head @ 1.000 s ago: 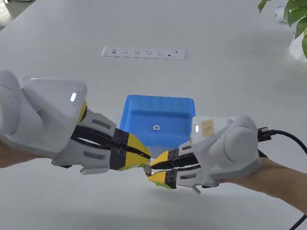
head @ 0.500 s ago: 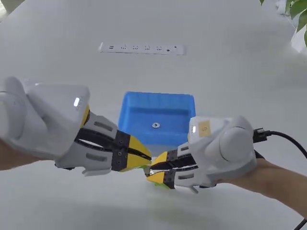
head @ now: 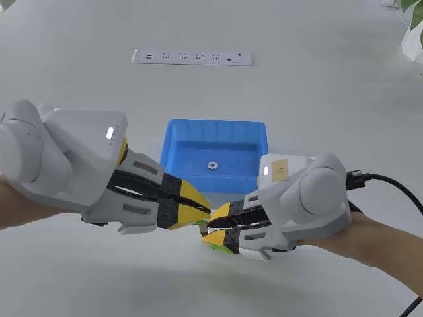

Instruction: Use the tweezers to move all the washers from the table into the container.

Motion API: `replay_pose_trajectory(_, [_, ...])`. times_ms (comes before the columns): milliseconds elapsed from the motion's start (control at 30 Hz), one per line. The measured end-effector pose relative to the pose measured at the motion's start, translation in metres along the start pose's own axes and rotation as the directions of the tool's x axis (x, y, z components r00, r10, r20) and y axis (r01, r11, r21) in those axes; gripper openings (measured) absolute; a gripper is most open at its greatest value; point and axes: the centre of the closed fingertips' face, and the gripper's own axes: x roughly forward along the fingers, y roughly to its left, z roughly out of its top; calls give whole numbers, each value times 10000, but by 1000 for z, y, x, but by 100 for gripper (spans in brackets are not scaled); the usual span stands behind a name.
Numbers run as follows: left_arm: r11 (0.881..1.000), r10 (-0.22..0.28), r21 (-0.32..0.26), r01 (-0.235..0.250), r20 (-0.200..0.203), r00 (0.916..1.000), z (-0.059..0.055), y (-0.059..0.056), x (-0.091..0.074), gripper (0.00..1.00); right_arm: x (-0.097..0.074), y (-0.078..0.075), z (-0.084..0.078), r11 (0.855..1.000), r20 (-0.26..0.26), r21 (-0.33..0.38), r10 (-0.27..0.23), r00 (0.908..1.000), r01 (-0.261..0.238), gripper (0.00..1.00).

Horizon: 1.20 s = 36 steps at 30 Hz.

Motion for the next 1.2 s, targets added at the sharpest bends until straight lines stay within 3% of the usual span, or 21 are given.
replay_pose_trajectory(133, [9999,-21,-112,21,-37,10000,0,0,0,5,1,0,0,10000,-31,10,26,10000,-26,13])
replay_pose_trajectory(400, [9995,179,256,-171,-296,9994,-1,-3,-2,5,4,1,-1,10000,-71,-7,17,10000,-17,13])
replay_pose_trajectory(933, [9997,224,-16,-225,-343,9992,-2,-2,-2,5,4,2,-2,10000,-168,16,-46,9998,46,12])
replay_pose_trajectory(1200, [9995,304,-1,-305,-257,9992,6,0,-8,5,-1,2,7,9998,-36,-68,-193,9998,193,11])
